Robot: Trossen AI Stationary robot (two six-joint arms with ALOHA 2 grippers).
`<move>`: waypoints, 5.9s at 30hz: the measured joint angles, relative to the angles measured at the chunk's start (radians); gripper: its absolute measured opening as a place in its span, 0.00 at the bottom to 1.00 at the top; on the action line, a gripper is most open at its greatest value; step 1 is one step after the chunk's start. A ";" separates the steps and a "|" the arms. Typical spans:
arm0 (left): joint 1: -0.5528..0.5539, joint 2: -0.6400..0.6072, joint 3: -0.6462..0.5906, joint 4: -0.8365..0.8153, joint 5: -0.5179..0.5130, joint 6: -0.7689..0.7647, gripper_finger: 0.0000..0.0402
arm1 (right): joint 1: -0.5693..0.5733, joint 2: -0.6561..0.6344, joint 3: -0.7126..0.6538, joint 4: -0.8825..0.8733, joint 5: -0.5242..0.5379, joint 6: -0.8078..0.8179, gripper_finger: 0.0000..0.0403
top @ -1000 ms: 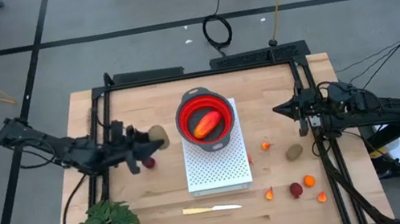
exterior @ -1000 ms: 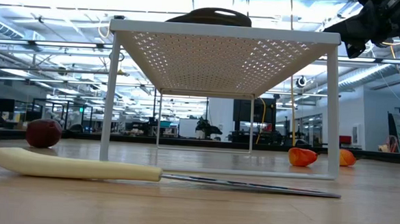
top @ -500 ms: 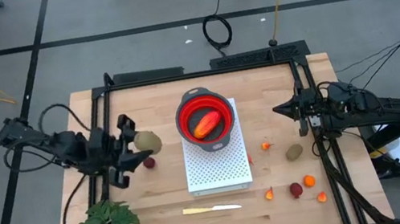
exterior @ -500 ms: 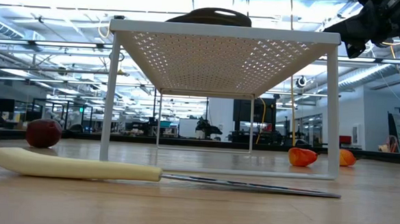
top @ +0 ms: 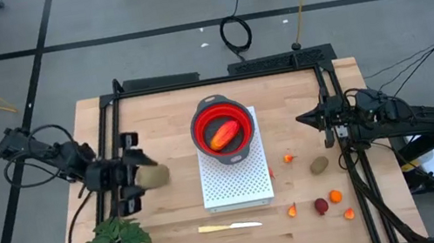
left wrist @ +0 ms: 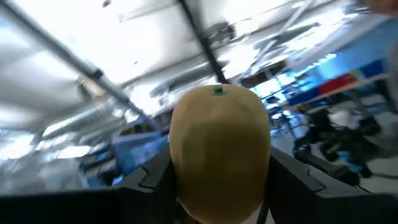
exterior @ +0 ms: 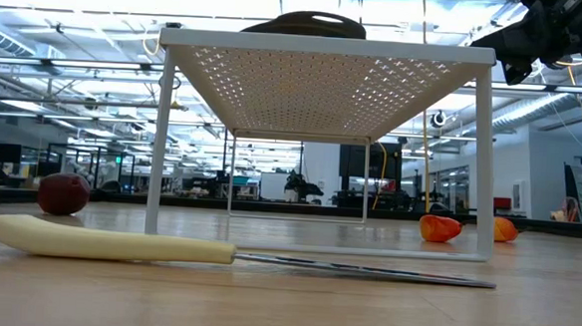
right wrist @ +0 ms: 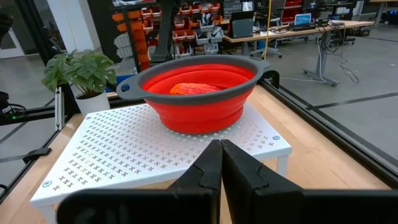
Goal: Pick & Place Fruit
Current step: Put the kiwi into the red strainer bowl on the shelf
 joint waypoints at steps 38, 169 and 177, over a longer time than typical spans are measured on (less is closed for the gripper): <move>0.000 0.000 0.000 -0.044 -0.269 -0.483 0.47 | 0.000 0.000 0.000 0.000 0.004 0.000 0.01; 0.601 0.694 0.662 -1.234 0.010 -1.061 0.51 | 0.000 0.000 -0.260 0.391 -0.001 0.007 0.01; 0.601 0.694 0.662 -1.234 0.009 -1.042 0.53 | 0.000 0.000 -0.260 0.391 -0.001 0.007 0.01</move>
